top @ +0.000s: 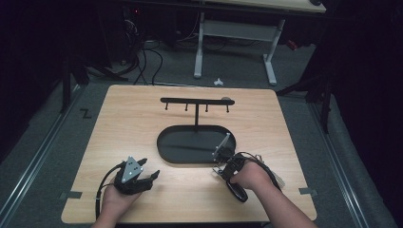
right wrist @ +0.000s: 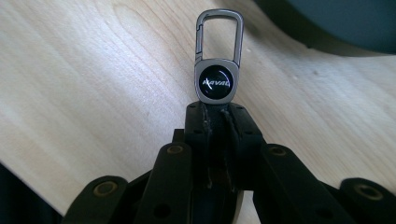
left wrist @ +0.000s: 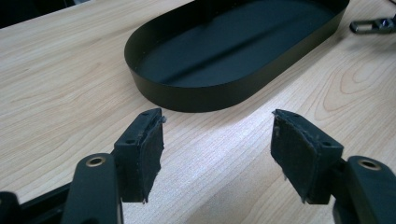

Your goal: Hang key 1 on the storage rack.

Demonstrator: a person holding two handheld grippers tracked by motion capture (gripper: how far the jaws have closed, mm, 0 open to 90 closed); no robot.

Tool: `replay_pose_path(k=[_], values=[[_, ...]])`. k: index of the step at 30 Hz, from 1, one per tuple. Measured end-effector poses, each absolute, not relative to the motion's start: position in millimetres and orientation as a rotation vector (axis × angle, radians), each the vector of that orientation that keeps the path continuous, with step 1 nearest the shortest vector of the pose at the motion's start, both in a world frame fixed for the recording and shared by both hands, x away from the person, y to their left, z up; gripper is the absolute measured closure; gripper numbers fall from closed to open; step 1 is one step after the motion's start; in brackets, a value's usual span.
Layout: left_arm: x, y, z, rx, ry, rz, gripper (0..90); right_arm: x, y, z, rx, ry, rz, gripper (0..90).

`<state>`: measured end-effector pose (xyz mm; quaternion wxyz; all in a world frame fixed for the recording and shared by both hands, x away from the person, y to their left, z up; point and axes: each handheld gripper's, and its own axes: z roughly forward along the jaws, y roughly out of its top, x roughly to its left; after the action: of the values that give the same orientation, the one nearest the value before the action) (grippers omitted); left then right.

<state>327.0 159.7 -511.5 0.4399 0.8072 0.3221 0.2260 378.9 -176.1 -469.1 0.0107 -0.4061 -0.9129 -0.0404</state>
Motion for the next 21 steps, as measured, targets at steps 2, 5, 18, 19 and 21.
replay_pose_path(k=[2,5,18,19,21], values=[[326,159,-511,2.008,0.793,0.566,35.1,378,-182,-458,-1.26,-2.842,-0.199,80.5],[326,159,-512,2.008,0.794,0.564,35.1,376,-185,-454,-1.282,-2.841,-0.217,80.5],[326,160,-512,2.009,0.795,0.564,35.2,371,-197,-413,-1.322,-2.877,-0.317,80.6],[326,160,-512,2.009,0.796,0.562,35.2,372,-197,-411,-1.323,-2.879,-0.327,80.7],[326,160,-512,2.008,0.795,0.564,35.2,373,-197,-407,-1.326,-2.89,-0.338,80.7]])
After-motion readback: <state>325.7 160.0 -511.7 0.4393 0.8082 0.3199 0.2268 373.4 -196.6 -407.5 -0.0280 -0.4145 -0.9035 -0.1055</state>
